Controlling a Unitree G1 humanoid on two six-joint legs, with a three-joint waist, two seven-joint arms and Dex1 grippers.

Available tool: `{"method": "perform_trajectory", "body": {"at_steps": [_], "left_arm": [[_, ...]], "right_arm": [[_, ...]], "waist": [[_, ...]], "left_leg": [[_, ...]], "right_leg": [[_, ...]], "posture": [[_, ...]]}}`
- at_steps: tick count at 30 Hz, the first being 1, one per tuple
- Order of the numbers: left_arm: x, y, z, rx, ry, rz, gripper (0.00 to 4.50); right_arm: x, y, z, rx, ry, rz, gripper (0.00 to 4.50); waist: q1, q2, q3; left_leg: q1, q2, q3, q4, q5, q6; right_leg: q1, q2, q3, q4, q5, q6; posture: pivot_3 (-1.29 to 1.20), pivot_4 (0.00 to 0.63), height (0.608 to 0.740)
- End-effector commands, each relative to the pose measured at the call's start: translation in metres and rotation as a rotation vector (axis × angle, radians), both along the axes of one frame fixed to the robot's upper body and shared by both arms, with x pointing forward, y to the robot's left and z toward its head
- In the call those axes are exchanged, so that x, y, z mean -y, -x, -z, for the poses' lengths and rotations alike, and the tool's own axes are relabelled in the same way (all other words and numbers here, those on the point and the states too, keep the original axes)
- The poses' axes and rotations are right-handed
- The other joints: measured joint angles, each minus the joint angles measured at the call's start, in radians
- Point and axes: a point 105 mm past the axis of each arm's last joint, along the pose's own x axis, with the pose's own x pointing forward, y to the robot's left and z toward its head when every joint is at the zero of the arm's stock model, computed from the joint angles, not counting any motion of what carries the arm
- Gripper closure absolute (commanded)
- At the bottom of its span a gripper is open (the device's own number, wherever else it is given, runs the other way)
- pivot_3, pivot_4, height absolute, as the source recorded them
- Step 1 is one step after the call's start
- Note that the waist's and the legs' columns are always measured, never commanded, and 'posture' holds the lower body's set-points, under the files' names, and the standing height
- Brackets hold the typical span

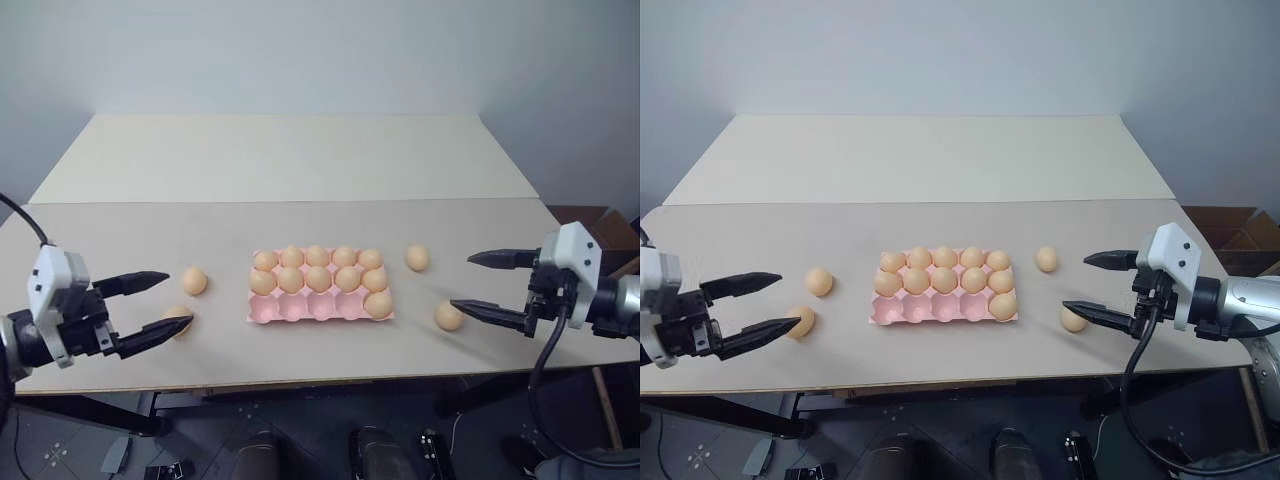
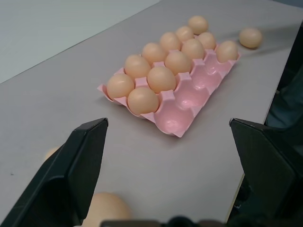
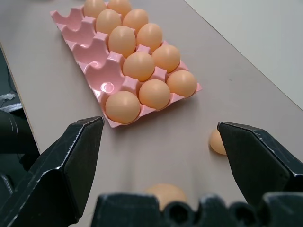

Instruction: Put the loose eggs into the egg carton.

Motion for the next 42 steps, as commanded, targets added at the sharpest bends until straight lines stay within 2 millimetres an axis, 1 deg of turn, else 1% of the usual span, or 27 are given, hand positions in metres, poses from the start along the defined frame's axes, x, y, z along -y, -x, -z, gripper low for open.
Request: {"method": "perform_trajectory", "body": {"at_steps": [1,4,7,9,10,12,15,16,18,19,21,22,25,28,30,32,35,37,39,42], "left_arm": [[-0.001,-0.001,-0.004,0.031,0.000,0.013,0.02],[0.003,0.006,-0.011,0.003,0.044,0.066,0.02],[0.007,0.009,-0.016,0.005,0.047,0.134,0.02],[0.011,0.012,-0.015,-0.008,0.045,0.192,0.02],[0.014,0.012,-0.015,-0.016,0.040,0.216,0.02],[0.016,0.011,-0.014,-0.022,0.033,0.240,0.02],[0.019,0.007,-0.013,-0.025,0.034,0.254,0.02],[0.021,0.006,-0.011,-0.027,0.030,0.260,0.02],[0.023,0.006,-0.010,-0.029,0.029,0.273,0.02],[0.023,0.006,-0.010,-0.028,0.027,0.274,0.00],[0.023,0.006,-0.010,-0.027,0.028,0.272,0.00],[0.023,0.006,-0.010,-0.026,0.027,0.271,0.00],[0.024,0.006,-0.010,-0.023,0.022,0.270,0.00],[0.024,0.006,-0.011,-0.018,0.022,0.269,0.00],[0.025,0.005,-0.011,-0.013,0.028,0.268,0.00],[0.026,0.005,-0.011,-0.012,0.029,0.267,0.00],[0.027,0.006,-0.009,-0.016,0.030,0.268,0.00],[0.028,0.007,-0.009,-0.018,0.032,0.271,0.00],[0.028,0.006,-0.009,-0.018,0.036,0.271,0.00],[0.029,0.007,-0.009,-0.019,0.036,0.272,0.00]], "right_arm": [[0.005,0.002,-0.006,0.039,0.045,0.011,0.00],[0.008,0.004,-0.003,0.022,0.065,0.031,0.00],[0.005,0.010,0.009,-0.008,0.112,0.007,0.00],[0.002,0.009,0.025,-0.027,0.164,0.018,0.00],[0.001,0.006,0.035,-0.040,0.188,0.044,0.00],[0.000,0.001,0.048,-0.057,0.213,0.079,0.00],[0.005,-0.014,0.068,-0.059,0.264,0.172,0.00],[0.006,-0.019,0.073,-0.057,0.274,0.205,0.00],[0.006,-0.024,0.079,-0.075,0.275,0.229,0.00],[0.006,-0.025,0.080,-0.070,0.280,0.234,0.18],[0.006,-0.028,0.081,-0.077,0.278,0.257,0.60],[0.006,-0.028,0.081,-0.078,0.287,0.256,0.90],[0.005,-0.029,0.082,-0.087,0.285,0.261,1.99],[-0.002,-0.029,0.074,-0.071,0.250,0.254,2.70],[-0.010,-0.028,0.064,-0.055,0.212,0.241,2.70],[-0.014,-0.027,0.059,-0.040,0.214,0.228,2.70],[-0.026,-0.026,0.045,-0.004,0.170,0.205,2.70],[-0.030,-0.026,0.040,0.008,0.160,0.208,2.70],[-0.027,-0.028,0.040,0.012,0.166,0.232,2.70],[-0.013,-0.028,0.044,-0.007,0.196,0.297,2.70]], "waist": [[0.001,0.000,0.000],[0.003,0.000,0.000],[0.004,0.000,0.000],[0.006,0.000,0.000],[0.007,0.000,0.000],[0.007,0.000,0.000],[0.004,0.000,0.000],[0.003,0.000,0.000],[0.003,0.000,0.000],[0.003,0.000,0.000],[0.003,0.000,0.000],[0.003,0.000,0.000],[0.003,0.000,0.000],[0.003,0.000,0.000],[0.004,0.000,0.000],[0.004,0.000,0.000],[0.003,0.000,0.000],[0.001,0.000,0.000],[0.001,0.000,0.000],[0.004,0.000,0.000]], "left_leg": [[0.000,0.000,0.000,0.000,0.000,0.000],[0.000,0.000,0.000,0.000,0.000,0.000],[0.000,0.000,0.000,0.000,0.000,0.000],[0.000,0.000,0.000,0.000,0.000,0.000],[0.000,0.000,0.000,0.000,0.000,0.000],[0.001,0.000,0.000,0.000,0.000,0.000],[0.001,0.000,0.002,0.000,0.000,0.000],[0.001,0.000,0.002,0.000,0.000,0.000],[0.000,0.000,0.002,0.001,0.000,0.000],[0.000,0.000,0.002,0.001,0.000,0.000],[0.000,0.000,0.002,0.001,0.000,0.000],[-0.001,0.000,0.002,0.000,0.000,0.000],[-0.001,0.000,0.002,0.000,0.000,0.000],[0.000,0.000,0.002,0.000,0.000,0.000],[0.001,0.000,0.002,0.001,0.000,0.000],[0.001,0.000,0.002,0.001,0.000,0.000],[0.000,0.000,0.002,0.001,0.000,0.000],[0.000,0.000,0.002,0.001,0.000,0.000],[0.000,0.000,0.002,0.001,0.000,0.000],[0.000,0.000,0.002,0.001,0.000,0.000]], "right_leg": [[0.000,0.000,0.000,0.000,0.000,0.000],[0.000,0.000,0.000,0.000,0.000,0.000],[0.000,0.000,0.000,0.000,0.000,0.001],[0.000,0.000,0.000,0.000,-0.001,0.002],[0.000,0.000,0.000,0.000,-0.001,0.002],[0.000,0.000,0.000,0.000,-0.003,0.005],[0.000,0.000,0.001,0.001,-0.003,0.006],[0.000,0.000,0.001,0.001,-0.003,0.006],[-0.001,0.000,0.001,0.001,-0.003,0.006],[-0.001,0.000,0.001,0.001,-0.003,0.005],[-0.001,0.000,0.001,0.001,0.000,0.000],[-0.001,0.000,0.001,0.001,0.000,0.000],[-0.002,0.000,0.001,0.001,0.000,0.000],[0.000,0.000,0.001,0.001,0.000,0.000],[0.000,0.000,0.001,0.001,-0.001,0.002],[0.000,0.000,0.001,0.001,-0.001,0.002],[0.000,0.000,0.001,0.001,-0.001,0.002],[-0.001,0.000,0.001,0.001,0.000,0.002],[-0.001,0.000,0.001,0.001,0.000,0.002],[-0.001,0.000,0.001,0.001,0.001,0.000]], "posture": [[0.00,0.150,0.740],[0.00,0.150,0.740],[0.00,0.150,0.740],[0.00,0.150,0.740],[0.00,0.150,0.740],[0.00,0.150,0.740],[0.00,0.150,0.740],[0.00,0.150,0.740],[0.00,0.150,0.740],[0.00,0.150,0.740],[0.00,0.150,0.740],[0.00,0.150,0.740],[0.00,0.150,0.740],[0.00,0.150,0.740],[0.00,0.150,0.740],[0.00,0.150,0.740],[0.00,0.150,0.740],[0.00,0.150,0.740],[0.00,0.150,0.740],[0.00,0.150,0.740]]}}
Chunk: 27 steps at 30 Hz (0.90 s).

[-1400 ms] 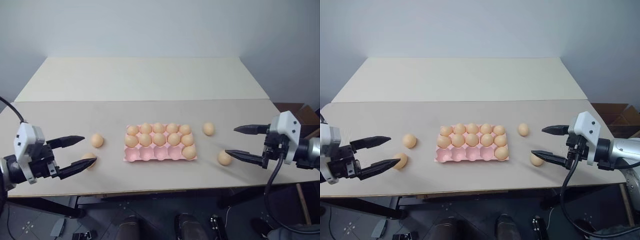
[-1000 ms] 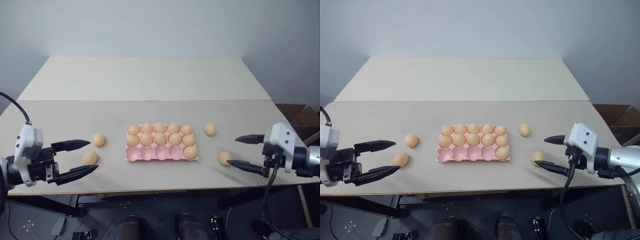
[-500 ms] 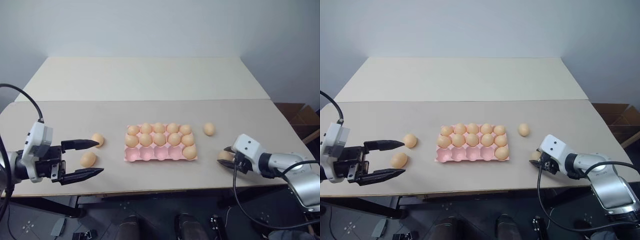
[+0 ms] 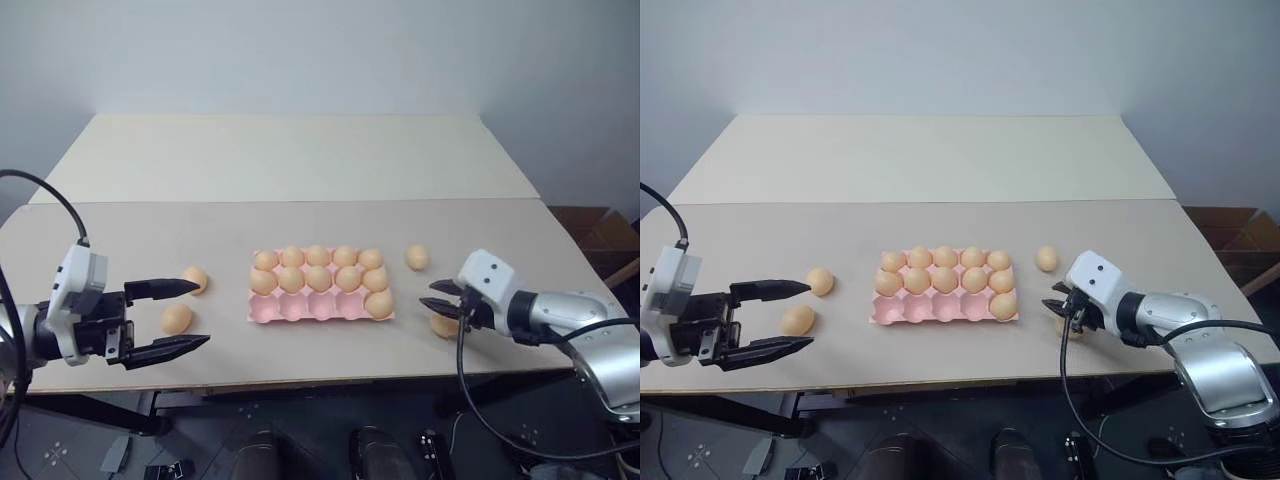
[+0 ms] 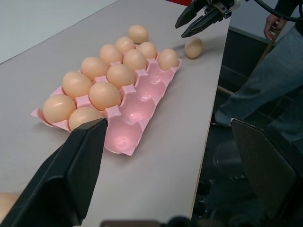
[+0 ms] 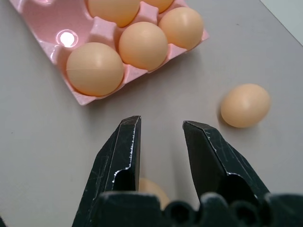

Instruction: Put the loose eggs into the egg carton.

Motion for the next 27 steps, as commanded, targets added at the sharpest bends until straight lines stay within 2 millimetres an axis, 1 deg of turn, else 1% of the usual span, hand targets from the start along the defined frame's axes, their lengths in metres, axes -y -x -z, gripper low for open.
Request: {"method": "perform_trajectory", "body": {"at_steps": [1,2,3,6,8,11,13,15,19,20,22,27], "left_arm": [[0.005,0.002,-0.006,0.028,-0.009,0.024,0.00],[0.005,0.003,-0.006,0.027,-0.010,0.024,0.00],[0.005,0.003,-0.006,0.026,-0.010,0.024,0.00],[0.005,0.003,-0.006,0.021,-0.006,0.026,0.00],[0.006,0.002,-0.006,0.020,-0.006,0.030,0.00],[0.008,0.001,-0.006,0.019,-0.004,0.036,0.00],[0.008,0.000,-0.006,0.020,-0.004,0.037,0.00],[0.008,0.000,-0.006,0.021,-0.008,0.039,0.00],[0.008,0.000,-0.007,0.024,-0.011,0.037,0.00],[0.008,0.001,-0.008,0.026,-0.013,0.034,0.00],[0.007,0.001,-0.008,0.029,-0.017,0.030,0.00],[0.006,0.002,-0.008,0.029,-0.019,0.022,0.00]], "right_arm": [[0.018,0.001,-0.009,0.023,0.027,0.079,2.70],[0.021,0.005,-0.009,0.009,0.029,0.086,2.33],[0.023,0.009,-0.010,-0.003,0.027,0.091,2.14],[0.019,0.019,-0.010,-0.017,0.026,0.065,1.12],[0.019,0.022,-0.003,-0.037,0.045,0.055,0.45],[0.025,0.018,0.010,-0.047,0.070,0.093,0.45],[0.028,0.013,0.017,-0.053,0.070,0.114,0.45],[0.033,0.007,0.028,-0.069,0.087,0.146,0.45],[0.033,0.003,0.041,-0.107,0.087,0.163,0.45],[0.030,0.001,0.040,-0.104,0.065,0.166,0.62],[0.025,-0.002,0.036,-0.087,0.036,0.159,1.03],[0.022,-0.004,0.032,-0.072,0.015,0.169,2.80]], "waist": [[0.005,0.000,0.000],[0.007,0.000,0.000],[0.008,0.000,0.000],[0.008,0.000,0.000],[0.004,0.000,0.000],[0.000,0.000,0.000],[0.000,0.000,0.000],[-0.001,0.000,0.000],[-0.003,0.000,0.000],[-0.003,0.000,0.000],[-0.004,0.000,0.000],[-0.004,0.000,0.000]], "left_leg": [[0.000,0.000,0.000,0.000,0.000,0.000],[0.000,0.000,0.000,0.000,0.000,0.000],[0.000,0.000,0.000,0.000,0.000,0.000],[-0.001,0.000,0.000,0.000,0.000,0.000],[0.000,0.000,0.000,0.000,0.000,0.000],[0.001,0.001,0.000,0.000,0.000,0.000],[0.002,0.001,0.000,0.000,0.000,0.000],[0.001,0.000,0.000,0.000,0.000,0.000],[0.001,0.000,0.000,0.000,0.000,0.000],[0.000,0.000,0.000,0.000,0.000,0.000],[0.000,0.000,0.000,0.000,0.000,0.000],[0.000,0.000,0.000,0.000,0.000,0.000]], "right_leg": [[0.000,0.000,0.000,0.000,0.000,0.000],[0.000,0.000,0.000,0.000,0.000,0.000],[0.000,0.000,0.000,-0.001,0.000,0.000],[0.000,0.000,0.000,-0.001,0.000,0.000],[0.000,0.000,0.000,0.000,-0.001,0.001],[0.001,0.001,0.000,0.000,-0.004,0.006],[0.001,0.001,0.000,0.001,-0.004,0.006],[0.001,0.000,0.000,0.000,-0.004,0.006],[0.000,0.000,0.001,0.000,-0.002,0.004],[0.000,0.000,0.001,0.000,0.000,0.000],[0.000,0.001,0.000,0.000,0.001,0.001],[0.000,0.000,0.000,0.000,0.001,0.003]], "posture": [[0.00,0.150,0.740],[0.00,0.150,0.740],[0.00,0.150,0.740],[0.00,0.150,0.740],[0.00,0.150,0.740],[0.00,0.150,0.740],[0.00,0.150,0.740],[0.00,0.150,0.740],[0.00,0.150,0.740],[0.00,0.150,0.740],[0.00,0.150,0.740],[0.00,0.150,0.740]]}}
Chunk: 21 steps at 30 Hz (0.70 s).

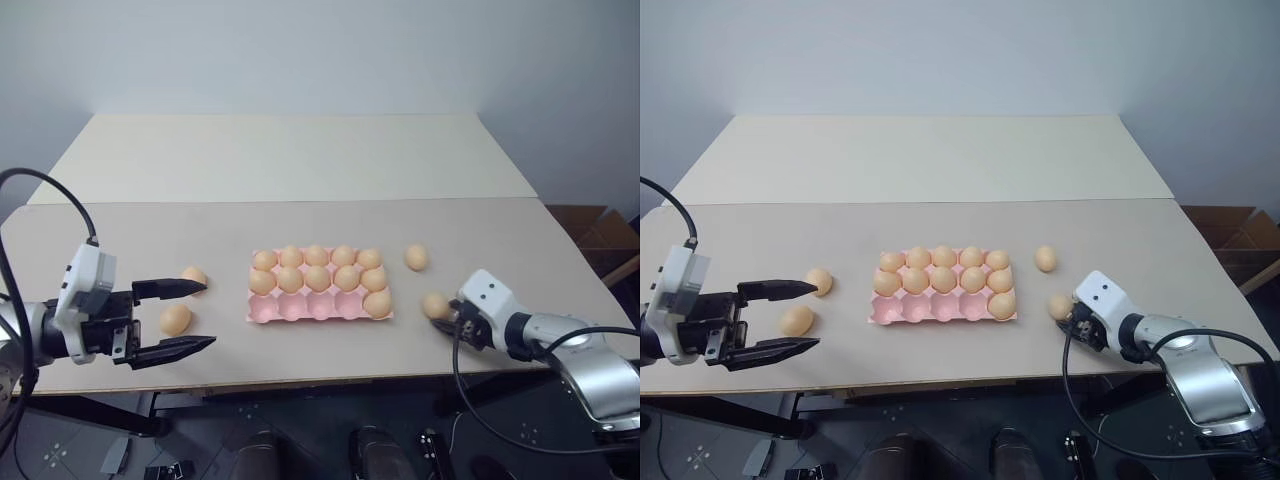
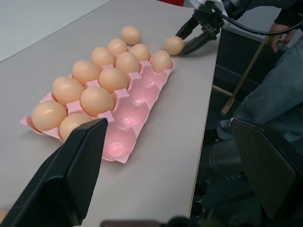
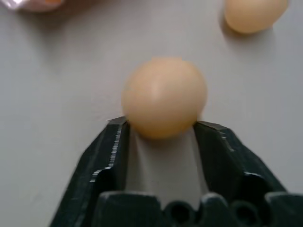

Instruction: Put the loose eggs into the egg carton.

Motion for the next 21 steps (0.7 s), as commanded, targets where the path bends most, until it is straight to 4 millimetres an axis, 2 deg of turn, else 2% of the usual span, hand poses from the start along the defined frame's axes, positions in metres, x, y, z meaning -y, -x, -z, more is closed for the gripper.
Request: {"method": "perform_trajectory", "body": {"at_steps": [1,10,13,19,21], "left_arm": [[0.000,0.002,-0.008,0.034,-0.018,-0.005,0.00],[0.000,0.001,-0.008,0.039,-0.020,-0.002,0.00],[0.000,0.001,-0.008,0.039,-0.021,-0.001,0.00],[-0.001,0.001,-0.007,0.040,-0.023,-0.002,0.00],[-0.001,0.001,-0.007,0.040,-0.023,-0.001,0.00]], "right_arm": [[-0.002,-0.002,-0.013,0.043,-0.002,-0.003,3.16],[-0.011,0.001,-0.026,0.076,-0.019,-0.052,3.16],[-0.015,0.005,-0.030,0.080,-0.019,-0.086,2.26],[-0.024,0.014,-0.037,0.071,-0.043,-0.159,0.17],[-0.027,0.014,-0.037,0.077,-0.050,-0.171,0.08]], "waist": [[0.000,0.000,0.000],[0.001,0.000,0.000],[0.001,0.000,0.000],[0.001,0.000,0.000],[0.001,0.000,0.000]], "left_leg": [[0.000,0.000,0.000,0.000,0.000,0.000],[0.000,0.000,0.000,0.000,0.000,0.000],[0.000,0.000,0.000,0.000,0.000,0.000],[0.000,0.000,0.000,0.000,0.000,0.000],[0.000,0.000,0.000,0.000,0.000,0.000]], "right_leg": [[0.000,0.000,0.000,0.000,0.000,0.000],[0.000,0.000,0.000,0.000,0.000,0.000],[0.000,0.000,0.000,0.000,0.000,0.000],[0.000,0.000,0.000,0.000,0.000,0.000],[0.000,0.000,0.000,0.000,0.000,0.000]], "posture": [[0.00,0.150,0.740],[0.00,0.150,0.740],[0.00,0.150,0.740],[0.00,0.150,0.740],[0.00,0.150,0.740]]}}
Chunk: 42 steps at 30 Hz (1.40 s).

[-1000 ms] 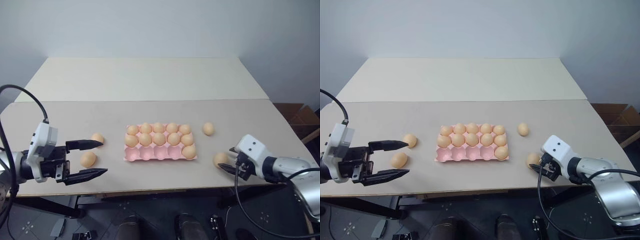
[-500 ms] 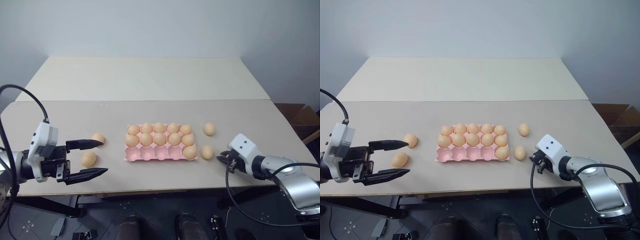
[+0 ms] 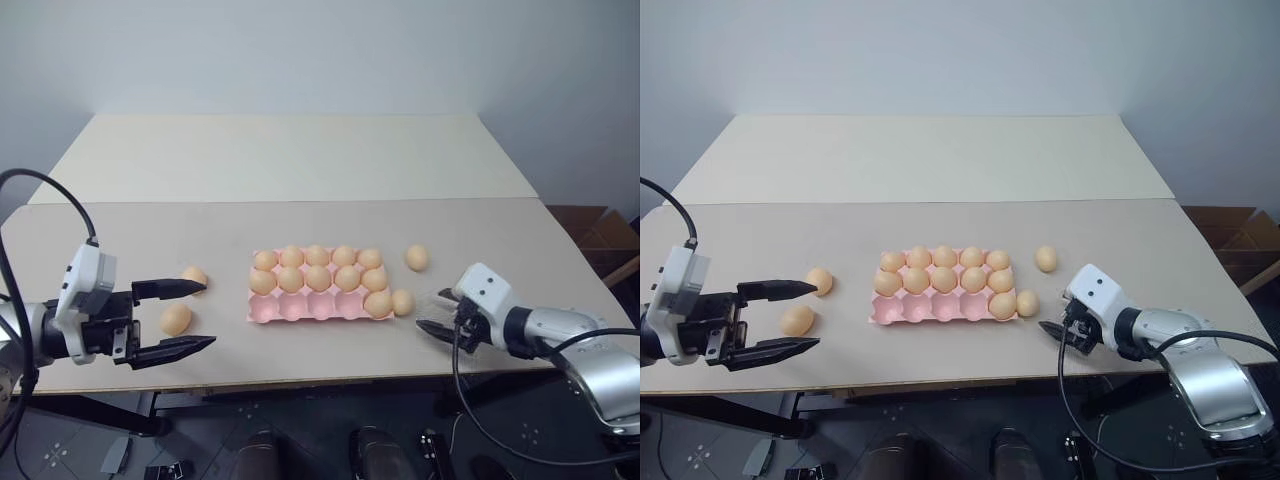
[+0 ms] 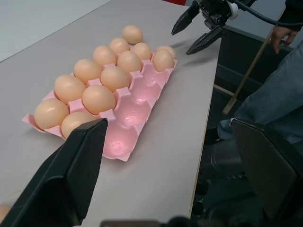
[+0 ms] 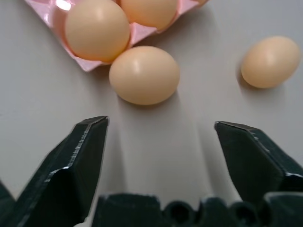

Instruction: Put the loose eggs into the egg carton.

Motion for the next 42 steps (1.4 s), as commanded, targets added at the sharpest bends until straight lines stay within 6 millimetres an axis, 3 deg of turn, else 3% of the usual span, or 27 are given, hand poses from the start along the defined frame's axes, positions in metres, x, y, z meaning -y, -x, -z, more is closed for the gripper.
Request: {"method": "perform_trajectory", "body": {"at_steps": [1,11,17,23,28,32,36,42], "left_arm": [[0.000,0.002,-0.007,0.039,-0.021,0.005,0.00],[0.001,0.000,-0.007,0.043,-0.024,0.010,0.00],[0.000,0.000,-0.009,0.047,-0.029,0.003,0.00],[-0.001,0.002,-0.009,0.050,-0.031,-0.002,0.00],[0.000,0.000,-0.008,0.051,-0.030,0.000,0.00],[0.000,-0.001,-0.009,0.054,-0.027,0.004,0.00],[-0.001,-0.002,-0.012,0.056,-0.007,0.002,0.00],[0.001,-0.004,-0.017,0.071,0.021,0.000,0.00]], "right_arm": [[-0.006,0.000,-0.012,0.053,-0.011,-0.036,0.08],[-0.023,-0.014,0.004,0.049,-0.022,-0.102,0.08],[-0.022,-0.022,0.017,0.015,-0.006,-0.065,0.08],[-0.016,-0.020,0.018,0.015,-0.003,-0.041,1.83],[-0.016,-0.020,0.012,0.035,-0.024,-0.029,1.91],[-0.032,-0.016,-0.023,0.121,-0.073,-0.082,1.91],[-0.059,-0.011,-0.057,0.203,-0.137,-0.168,1.91],[-0.102,-0.017,-0.050,0.203,-0.181,-0.235,1.91]], "waist": [[0.000,0.000,0.000],[-0.004,0.000,0.000],[-0.003,0.000,0.000],[-0.004,0.000,0.000],[-0.004,0.000,0.000],[-0.004,0.000,0.000],[-0.012,0.000,0.000],[-0.013,0.000,0.000]], "left_leg": [[0.000,0.000,0.000,0.000,0.000,0.000],[0.000,0.000,0.000,0.000,0.000,0.000],[0.000,0.000,0.000,0.000,0.000,0.000],[0.000,0.000,0.000,0.000,0.000,0.000],[0.000,0.000,0.000,0.000,0.000,0.000],[0.000,0.000,0.000,0.000,0.000,0.000],[0.000,0.001,0.000,0.000,0.000,0.000],[0.000,0.001,-0.001,0.000,0.000,0.000]], "right_leg": [[0.000,0.000,0.000,0.000,0.000,0.000],[0.000,0.000,0.000,0.000,0.000,-0.002],[0.000,0.000,0.000,0.000,0.000,-0.001],[0.000,0.000,0.000,0.000,0.000,-0.001],[0.000,0.000,0.000,0.000,0.001,0.000],[0.000,0.000,0.000,0.001,0.001,0.000],[0.000,0.001,0.000,0.001,0.001,0.001],[0.000,0.001,-0.001,0.001,0.001,0.000]], "posture": [[0.00,0.150,0.740],[0.00,0.150,0.740],[0.00,0.150,0.740],[0.00,0.150,0.740],[0.00,0.150,0.740],[0.00,0.150,0.740],[0.00,0.150,0.740],[0.00,0.150,0.740]]}}
